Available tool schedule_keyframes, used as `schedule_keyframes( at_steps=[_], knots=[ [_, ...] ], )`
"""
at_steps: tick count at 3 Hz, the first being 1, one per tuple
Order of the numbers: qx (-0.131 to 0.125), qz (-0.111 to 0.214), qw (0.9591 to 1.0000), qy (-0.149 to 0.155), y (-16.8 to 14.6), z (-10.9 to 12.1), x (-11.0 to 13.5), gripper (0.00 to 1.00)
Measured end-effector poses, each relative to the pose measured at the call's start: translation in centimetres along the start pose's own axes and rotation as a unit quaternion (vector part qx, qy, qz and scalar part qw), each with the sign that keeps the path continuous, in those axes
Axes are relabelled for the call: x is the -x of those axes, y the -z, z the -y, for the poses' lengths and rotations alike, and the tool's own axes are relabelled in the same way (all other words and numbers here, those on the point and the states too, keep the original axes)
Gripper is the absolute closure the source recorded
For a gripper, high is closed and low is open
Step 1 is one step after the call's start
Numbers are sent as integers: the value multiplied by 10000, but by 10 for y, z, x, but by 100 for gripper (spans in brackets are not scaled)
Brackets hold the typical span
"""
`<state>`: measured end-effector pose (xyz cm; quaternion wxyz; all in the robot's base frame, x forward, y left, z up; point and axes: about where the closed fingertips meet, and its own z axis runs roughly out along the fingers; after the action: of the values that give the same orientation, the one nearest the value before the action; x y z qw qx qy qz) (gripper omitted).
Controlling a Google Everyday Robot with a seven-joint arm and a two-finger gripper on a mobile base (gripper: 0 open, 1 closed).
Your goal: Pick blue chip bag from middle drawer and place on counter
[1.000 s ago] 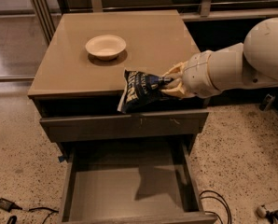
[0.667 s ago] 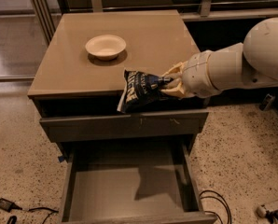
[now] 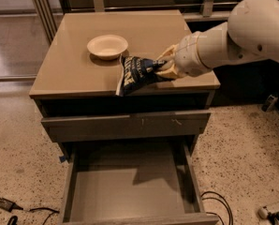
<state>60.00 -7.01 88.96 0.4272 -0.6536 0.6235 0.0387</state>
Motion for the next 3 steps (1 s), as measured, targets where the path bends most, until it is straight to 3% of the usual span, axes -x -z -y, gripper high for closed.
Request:
schedule_keyframes(
  at_steps=[1,2,3],
  knots=[
    [-29,-8,10000,26,-20,47,-10,100],
    [-87,-84,9999,-68,-33,79,-30,100],
    [-80,-148,9996,-229,-39,94,-57,100]
  ],
)
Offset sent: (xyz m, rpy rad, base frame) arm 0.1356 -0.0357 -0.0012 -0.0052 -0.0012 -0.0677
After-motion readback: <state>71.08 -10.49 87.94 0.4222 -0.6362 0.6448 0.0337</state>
